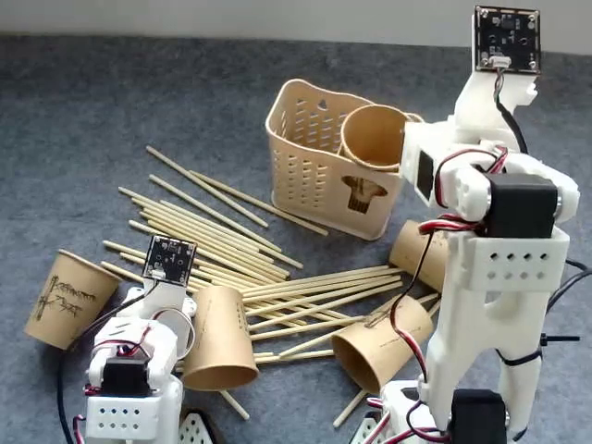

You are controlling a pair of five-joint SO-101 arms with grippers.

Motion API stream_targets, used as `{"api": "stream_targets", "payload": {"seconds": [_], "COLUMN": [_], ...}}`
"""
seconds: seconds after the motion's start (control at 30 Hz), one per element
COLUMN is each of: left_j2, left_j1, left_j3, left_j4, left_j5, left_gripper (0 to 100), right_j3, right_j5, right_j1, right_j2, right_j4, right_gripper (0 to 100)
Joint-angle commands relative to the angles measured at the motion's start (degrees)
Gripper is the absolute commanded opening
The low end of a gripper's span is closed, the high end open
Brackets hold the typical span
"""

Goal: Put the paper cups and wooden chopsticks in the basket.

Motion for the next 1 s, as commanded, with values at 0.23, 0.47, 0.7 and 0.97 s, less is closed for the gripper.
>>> {"api": "stream_targets", "payload": {"seconds": [0.23,0.47,0.7,0.97], "left_j2": [-0.13,-0.13,-0.13,-0.13], "left_j1": [0.57,0.57,0.57,0.57], "left_j3": [1.1,1.1,1.1,1.1], "left_j4": [0.09,0.09,0.09,0.09], "left_j5": [0.09,0.09,0.09,0.09], "left_gripper": [1,1,1,1], "right_j3": [-2.15,-2.15,-2.07,8.31], "right_j5": [-0.18,-0.09,-0.44,-0.09], "right_j1": [0.66,0.75,6.64,16.57], "right_j2": [-0.84,-0.84,-0.84,-0.84], "right_j4": [-5.49,1.19,10.95,10.95], "right_gripper": [18.0,18.0,18.0,18.0]}}
